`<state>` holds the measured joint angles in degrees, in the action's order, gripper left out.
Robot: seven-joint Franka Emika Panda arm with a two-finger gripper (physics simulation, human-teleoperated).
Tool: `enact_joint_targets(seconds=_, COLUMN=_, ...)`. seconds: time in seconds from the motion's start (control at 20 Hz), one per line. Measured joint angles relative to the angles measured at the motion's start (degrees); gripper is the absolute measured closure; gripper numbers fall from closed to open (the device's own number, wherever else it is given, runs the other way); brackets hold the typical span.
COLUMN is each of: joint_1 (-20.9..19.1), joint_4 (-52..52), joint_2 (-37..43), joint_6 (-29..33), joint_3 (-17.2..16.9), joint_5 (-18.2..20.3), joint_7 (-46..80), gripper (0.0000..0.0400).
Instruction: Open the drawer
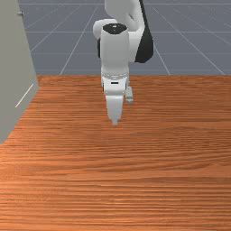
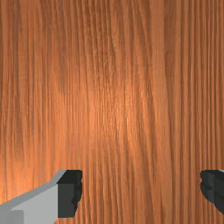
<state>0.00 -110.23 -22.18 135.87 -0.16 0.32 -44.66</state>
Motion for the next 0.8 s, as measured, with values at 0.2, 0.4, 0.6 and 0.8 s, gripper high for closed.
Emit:
enact_joint_targets(seconds=0.2, joint_1=-0.1, joint_4=-0.6, joint_2=0.2, joint_6=-2.6, joint_3=-1.9, joint_5=-1.5, joint_7=2.9, gripper=0.0034)
enact_joint_targets(seconds=0.4, joint_1=2.6, joint_4=5.7, joint_2=14.0, joint_6=-34.4, joint_3=-6.2, joint_5=2.2, joint_7=53.0, gripper=0.0348)
enact_joint_targets(seconds=0.6, joint_1=1.8, joint_4=7.9, joint_2=14.4, joint_6=-41.2, joint_3=-8.4, joint_5=8.3, joint_7=79.1, gripper=0.0393)
enact_joint_targets(seconds=0.8, joint_1=1.7, joint_4=7.9, joint_2=14.3, joint_6=-42.1, joint_3=-8.5, joint_5=9.5, joint_7=82.5, gripper=0.0399)
